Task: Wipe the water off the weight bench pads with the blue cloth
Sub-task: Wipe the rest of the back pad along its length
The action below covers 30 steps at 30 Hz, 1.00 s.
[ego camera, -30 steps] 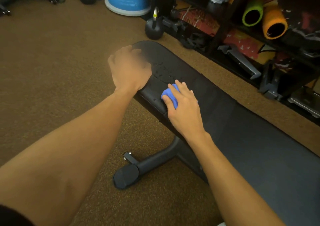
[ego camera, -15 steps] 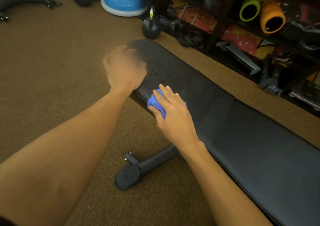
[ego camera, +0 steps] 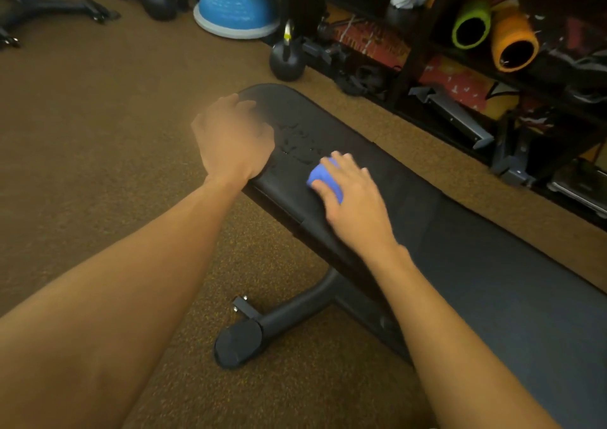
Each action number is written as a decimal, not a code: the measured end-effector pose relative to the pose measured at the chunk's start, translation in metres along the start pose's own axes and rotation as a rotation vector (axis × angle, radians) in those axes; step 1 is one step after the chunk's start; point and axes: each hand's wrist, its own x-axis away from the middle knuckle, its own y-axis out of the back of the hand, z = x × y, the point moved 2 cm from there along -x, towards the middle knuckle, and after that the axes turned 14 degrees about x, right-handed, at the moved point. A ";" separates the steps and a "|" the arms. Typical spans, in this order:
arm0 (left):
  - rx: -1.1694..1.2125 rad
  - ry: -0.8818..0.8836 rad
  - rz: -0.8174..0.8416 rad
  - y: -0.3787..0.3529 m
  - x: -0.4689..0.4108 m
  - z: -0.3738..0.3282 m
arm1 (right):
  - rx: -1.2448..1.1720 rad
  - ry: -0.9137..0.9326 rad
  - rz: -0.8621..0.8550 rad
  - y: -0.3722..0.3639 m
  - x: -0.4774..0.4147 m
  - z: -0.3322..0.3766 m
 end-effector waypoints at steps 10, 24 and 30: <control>-0.002 0.001 -0.030 -0.003 0.000 0.000 | -0.024 0.199 0.056 0.003 0.020 0.018; 0.002 0.003 -0.026 -0.002 0.000 0.000 | 0.085 0.202 0.066 0.001 0.009 0.025; 0.001 0.004 -0.016 0.000 0.000 -0.002 | 0.086 -0.101 0.065 -0.002 -0.048 -0.009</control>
